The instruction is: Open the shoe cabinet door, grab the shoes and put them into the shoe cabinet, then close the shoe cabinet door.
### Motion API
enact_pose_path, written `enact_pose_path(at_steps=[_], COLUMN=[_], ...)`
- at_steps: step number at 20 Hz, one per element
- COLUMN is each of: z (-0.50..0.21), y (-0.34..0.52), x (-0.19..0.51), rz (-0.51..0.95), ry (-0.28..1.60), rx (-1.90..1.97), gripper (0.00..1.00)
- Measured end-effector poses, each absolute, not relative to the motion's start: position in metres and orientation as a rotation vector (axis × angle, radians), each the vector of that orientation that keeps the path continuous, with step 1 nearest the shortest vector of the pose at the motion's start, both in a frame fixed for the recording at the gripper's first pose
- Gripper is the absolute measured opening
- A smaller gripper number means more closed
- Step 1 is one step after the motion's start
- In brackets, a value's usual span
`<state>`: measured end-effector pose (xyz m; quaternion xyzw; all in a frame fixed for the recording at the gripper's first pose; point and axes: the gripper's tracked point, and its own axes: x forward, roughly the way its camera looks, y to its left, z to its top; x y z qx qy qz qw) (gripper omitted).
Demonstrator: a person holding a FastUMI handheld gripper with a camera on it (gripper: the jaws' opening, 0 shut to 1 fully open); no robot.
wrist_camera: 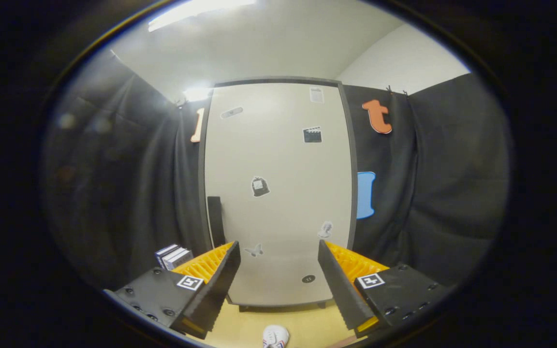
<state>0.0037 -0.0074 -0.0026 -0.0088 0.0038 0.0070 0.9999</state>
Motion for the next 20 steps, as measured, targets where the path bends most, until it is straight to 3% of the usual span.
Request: enact_pose_path(at_steps=[10,20], z=[-0.010,-0.018], y=[0.009,0.082], x=[0.005,0.064], rz=[0.077,0.003], ry=[0.036,0.029], rx=[-0.026,-0.012], gripper=[0.99,0.99])
